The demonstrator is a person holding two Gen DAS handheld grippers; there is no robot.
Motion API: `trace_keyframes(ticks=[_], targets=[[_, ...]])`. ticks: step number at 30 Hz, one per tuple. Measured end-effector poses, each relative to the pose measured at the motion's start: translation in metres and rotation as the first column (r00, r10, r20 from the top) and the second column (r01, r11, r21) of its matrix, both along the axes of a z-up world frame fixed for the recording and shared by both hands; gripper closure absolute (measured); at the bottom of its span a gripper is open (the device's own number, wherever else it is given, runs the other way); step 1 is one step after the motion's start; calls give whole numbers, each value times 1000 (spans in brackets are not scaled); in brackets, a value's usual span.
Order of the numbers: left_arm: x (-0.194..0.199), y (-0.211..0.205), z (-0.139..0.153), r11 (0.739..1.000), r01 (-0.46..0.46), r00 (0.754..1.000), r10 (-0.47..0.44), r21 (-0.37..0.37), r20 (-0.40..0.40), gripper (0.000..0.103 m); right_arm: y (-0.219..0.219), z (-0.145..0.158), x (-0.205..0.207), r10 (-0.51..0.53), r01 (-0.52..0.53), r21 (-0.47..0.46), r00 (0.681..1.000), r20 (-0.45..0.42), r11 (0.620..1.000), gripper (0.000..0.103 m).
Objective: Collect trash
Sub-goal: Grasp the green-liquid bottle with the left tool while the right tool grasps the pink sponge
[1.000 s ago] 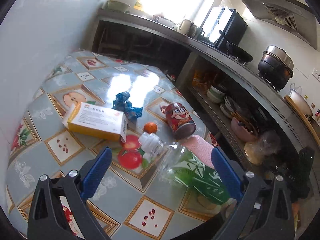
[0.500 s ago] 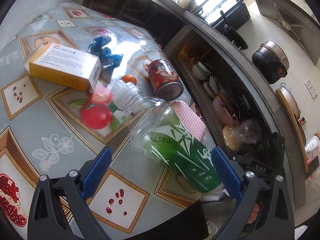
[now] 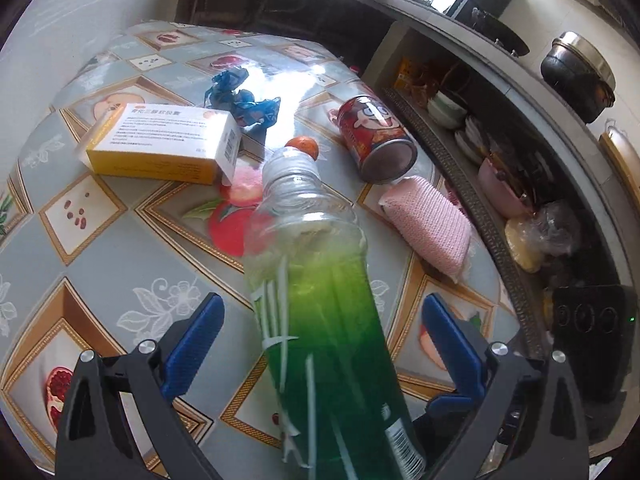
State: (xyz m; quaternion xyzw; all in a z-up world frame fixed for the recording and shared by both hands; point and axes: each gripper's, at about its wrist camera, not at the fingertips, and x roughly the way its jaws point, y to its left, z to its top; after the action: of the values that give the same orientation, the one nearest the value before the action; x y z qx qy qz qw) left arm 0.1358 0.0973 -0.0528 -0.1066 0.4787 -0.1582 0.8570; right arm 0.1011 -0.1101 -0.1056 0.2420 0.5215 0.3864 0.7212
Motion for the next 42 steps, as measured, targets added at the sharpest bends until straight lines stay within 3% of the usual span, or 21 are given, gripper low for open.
trace_keyframes(ticks=[3, 13, 17, 19, 23, 30, 36, 42], targets=[[0, 1, -2, 999, 3, 1000, -2, 36, -9, 15, -6, 14, -2, -14, 16, -40, 998, 60, 999, 86], [1, 8, -8, 999, 3, 999, -2, 33, -49, 34, -57, 48, 28, -183, 218, -150, 959, 216, 964, 65], [0, 14, -8, 1000, -9, 998, 9, 3, -57, 35, -71, 58, 46, -218, 277, -205, 937, 272, 939, 51], [-2, 15, -8, 1000, -12, 998, 12, -9, -62, 35, -70, 61, 58, -214, 295, -248, 928, 304, 923, 38], [-8, 16, -7, 999, 2, 996, -5, -36, -91, 36, -55, 55, 83, -137, 276, -401, 930, 341, 873, 31], [-23, 15, -7, 999, 16, 994, -19, -32, -106, 36, -26, 28, 112, 55, 182, -575, 928, 370, 798, 22], [-24, 12, -7, 999, 16, 994, -20, -35, -111, 36, -21, 6, 130, 124, 97, -618, 944, 305, 780, 19], [-24, 12, -7, 999, 16, 993, -19, -35, -114, 36, -16, 7, 113, 136, 111, -651, 938, 318, 751, 22]])
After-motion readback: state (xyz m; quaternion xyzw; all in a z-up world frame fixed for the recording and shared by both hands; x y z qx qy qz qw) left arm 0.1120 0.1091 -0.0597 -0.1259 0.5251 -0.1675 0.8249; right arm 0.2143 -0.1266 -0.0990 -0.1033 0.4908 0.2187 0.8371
